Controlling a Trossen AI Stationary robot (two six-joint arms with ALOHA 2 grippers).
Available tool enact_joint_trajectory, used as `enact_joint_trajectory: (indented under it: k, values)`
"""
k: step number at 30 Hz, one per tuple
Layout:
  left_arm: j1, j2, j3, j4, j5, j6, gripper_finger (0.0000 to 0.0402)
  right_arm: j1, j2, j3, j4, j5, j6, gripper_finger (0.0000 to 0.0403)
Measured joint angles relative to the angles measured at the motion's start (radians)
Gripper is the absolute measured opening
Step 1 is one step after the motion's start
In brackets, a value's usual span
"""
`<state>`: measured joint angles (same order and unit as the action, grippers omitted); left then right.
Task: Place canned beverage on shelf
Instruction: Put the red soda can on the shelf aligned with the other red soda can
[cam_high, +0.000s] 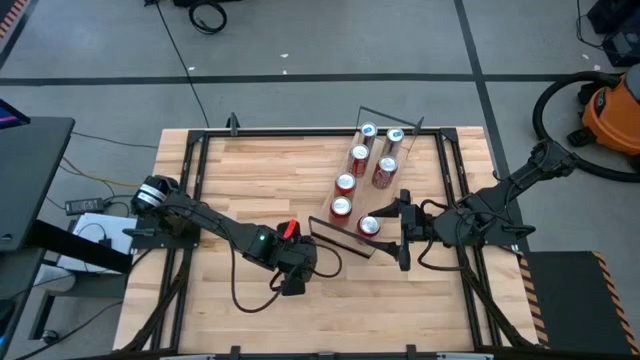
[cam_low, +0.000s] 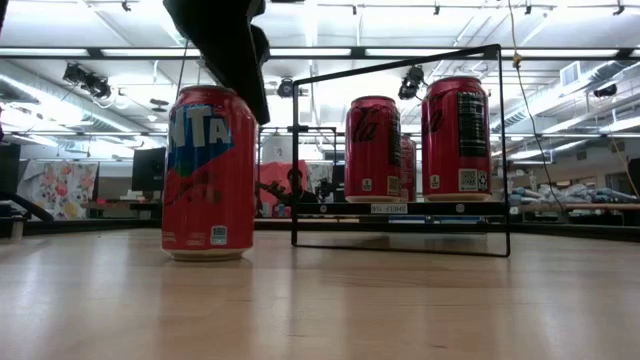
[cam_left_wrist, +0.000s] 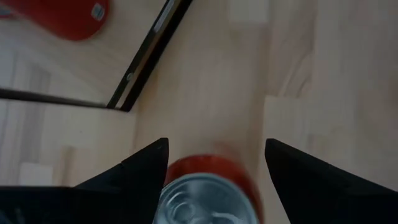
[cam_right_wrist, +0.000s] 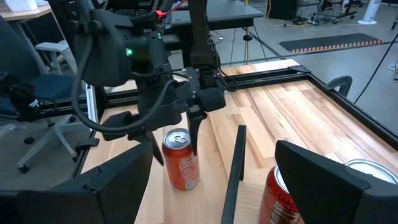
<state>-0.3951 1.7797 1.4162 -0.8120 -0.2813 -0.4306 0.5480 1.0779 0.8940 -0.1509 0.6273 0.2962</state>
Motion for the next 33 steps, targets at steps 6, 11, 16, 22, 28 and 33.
enact_joint_trajectory:
  k: [6,11,16,22,28,33]
  values:
    - [-0.006,-0.033,0.0,0.063,0.002,-0.115,0.0276,0.0,0.007,0.033,-0.013,-0.039,0.022,0.0349]
    - [-0.066,-0.084,0.0,0.074,-0.122,-0.312,0.0276,0.007,0.069,0.103,-0.062,-0.057,-0.038,0.0348]
    - [-0.16,-0.121,0.0,0.043,-0.281,-0.483,0.0276,0.006,0.187,0.149,-0.06,-0.15,-0.031,0.0348]
    - [-0.213,-0.126,0.0,-0.016,-0.309,-0.571,0.0276,-0.01,0.338,0.238,-0.089,-0.231,-0.064,0.0348]
    - [-0.27,-0.128,0.0,-0.124,-0.335,-0.572,0.0276,-0.079,0.469,0.354,-0.097,-0.293,-0.071,0.0348]
    - [-0.357,-0.128,0.0,-0.182,-0.338,-0.581,0.0274,-0.127,0.578,0.455,-0.136,-0.349,-0.071,0.0348]
